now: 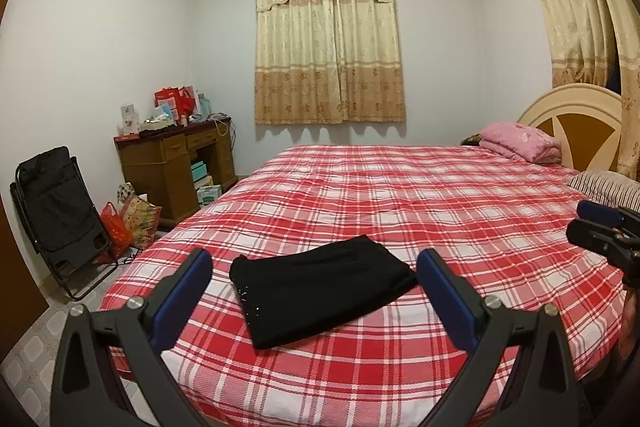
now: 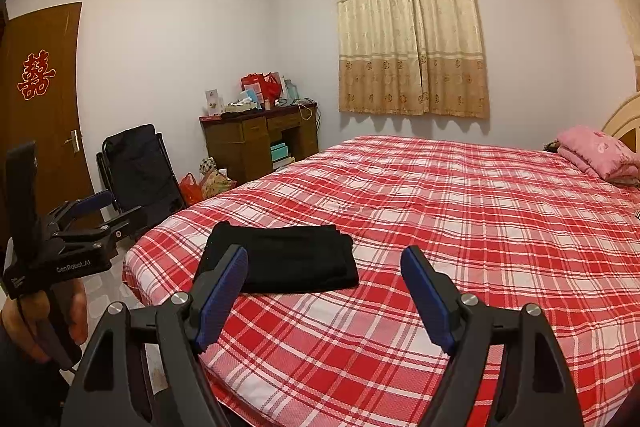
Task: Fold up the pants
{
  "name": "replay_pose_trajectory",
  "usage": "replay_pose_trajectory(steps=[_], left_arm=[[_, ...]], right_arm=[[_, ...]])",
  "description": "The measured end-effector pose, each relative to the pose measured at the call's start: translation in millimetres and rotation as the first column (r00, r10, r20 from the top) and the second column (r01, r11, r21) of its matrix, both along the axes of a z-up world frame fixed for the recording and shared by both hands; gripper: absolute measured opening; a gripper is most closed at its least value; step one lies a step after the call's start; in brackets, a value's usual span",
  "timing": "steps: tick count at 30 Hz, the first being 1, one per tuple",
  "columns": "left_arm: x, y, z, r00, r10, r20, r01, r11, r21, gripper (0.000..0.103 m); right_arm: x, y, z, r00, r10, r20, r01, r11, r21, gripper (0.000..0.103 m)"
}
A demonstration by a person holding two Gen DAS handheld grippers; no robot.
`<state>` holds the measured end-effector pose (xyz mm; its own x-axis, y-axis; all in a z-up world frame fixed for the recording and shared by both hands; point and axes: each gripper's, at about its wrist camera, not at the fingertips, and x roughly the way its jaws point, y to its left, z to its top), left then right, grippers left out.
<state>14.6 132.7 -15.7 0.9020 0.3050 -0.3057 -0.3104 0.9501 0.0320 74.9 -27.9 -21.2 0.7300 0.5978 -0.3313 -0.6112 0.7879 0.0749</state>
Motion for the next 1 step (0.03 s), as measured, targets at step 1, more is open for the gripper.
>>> replay_pose_trajectory(steps=[1], left_arm=[[1.0, -0.2, -0.2, 1.000, -0.008, -0.005, 0.008, 1.000, -0.003, 0.103]], right_arm=[[0.0, 0.0, 0.0, 1.000, 0.000, 0.000, 0.000, 1.000, 0.000, 0.080]])
